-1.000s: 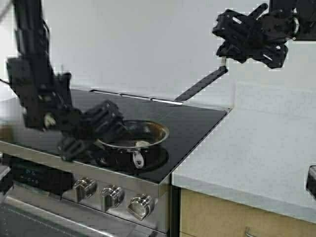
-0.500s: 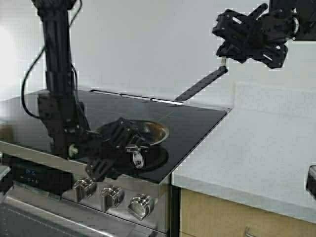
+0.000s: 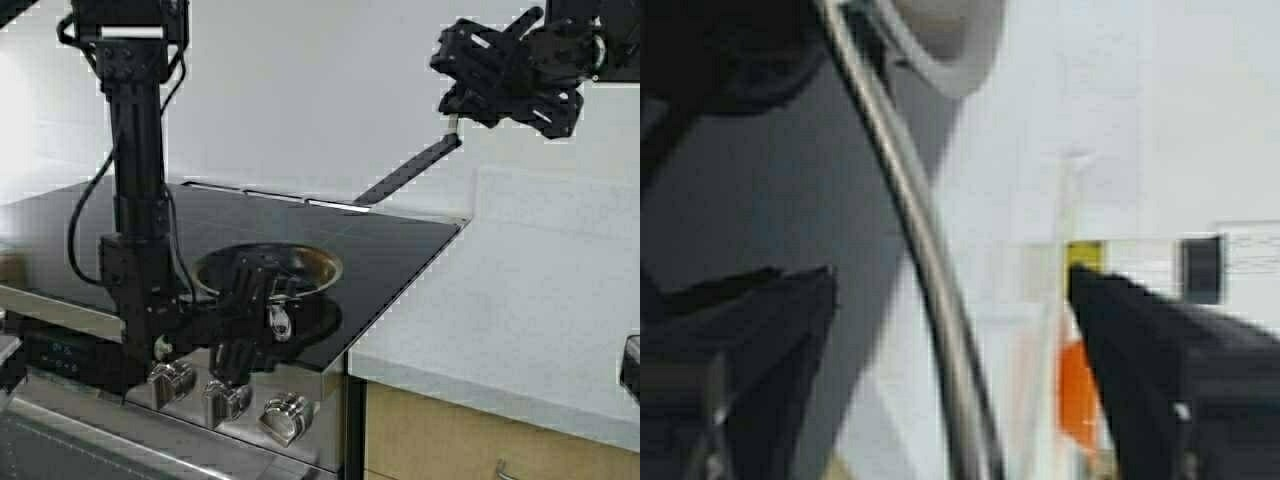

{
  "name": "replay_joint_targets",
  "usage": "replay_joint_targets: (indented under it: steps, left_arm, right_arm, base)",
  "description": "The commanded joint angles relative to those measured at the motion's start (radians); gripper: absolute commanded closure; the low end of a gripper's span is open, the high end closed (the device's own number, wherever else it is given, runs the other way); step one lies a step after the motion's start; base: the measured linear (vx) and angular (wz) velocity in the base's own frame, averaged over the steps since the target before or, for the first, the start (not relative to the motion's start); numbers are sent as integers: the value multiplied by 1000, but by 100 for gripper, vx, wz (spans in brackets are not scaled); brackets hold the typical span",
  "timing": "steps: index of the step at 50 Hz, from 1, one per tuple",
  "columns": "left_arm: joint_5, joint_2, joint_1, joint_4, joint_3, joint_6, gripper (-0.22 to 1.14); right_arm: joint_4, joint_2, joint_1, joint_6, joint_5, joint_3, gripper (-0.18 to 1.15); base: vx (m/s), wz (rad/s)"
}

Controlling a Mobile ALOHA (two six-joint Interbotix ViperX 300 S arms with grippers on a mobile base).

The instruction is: Add oil to the pan and cook the shrimp and serve it

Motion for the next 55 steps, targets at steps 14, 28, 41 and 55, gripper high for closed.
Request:
replay_joint_targets:
  steps: [14,28,41,55]
  left_arm:
    - [-41,-9,-3,14,-44,-67,78]
    - [-41,-37,-3,21,-2,-69,86]
    - [-41,-106,-3,26,104,-67,89]
    - [-41,-175,-3,54,224,-57,89]
  right_arm:
    - [14,-14,2,5,-5,-11,89]
    - [20,-3,2,3,-5,-14,89]
    - [55,48,2,-20,-11,-31,89]
    - [109,179,21,-127,-55,-117,89]
  base:
    - [0,0]
    - [0,0]
    - [0,0]
    - [0,0]
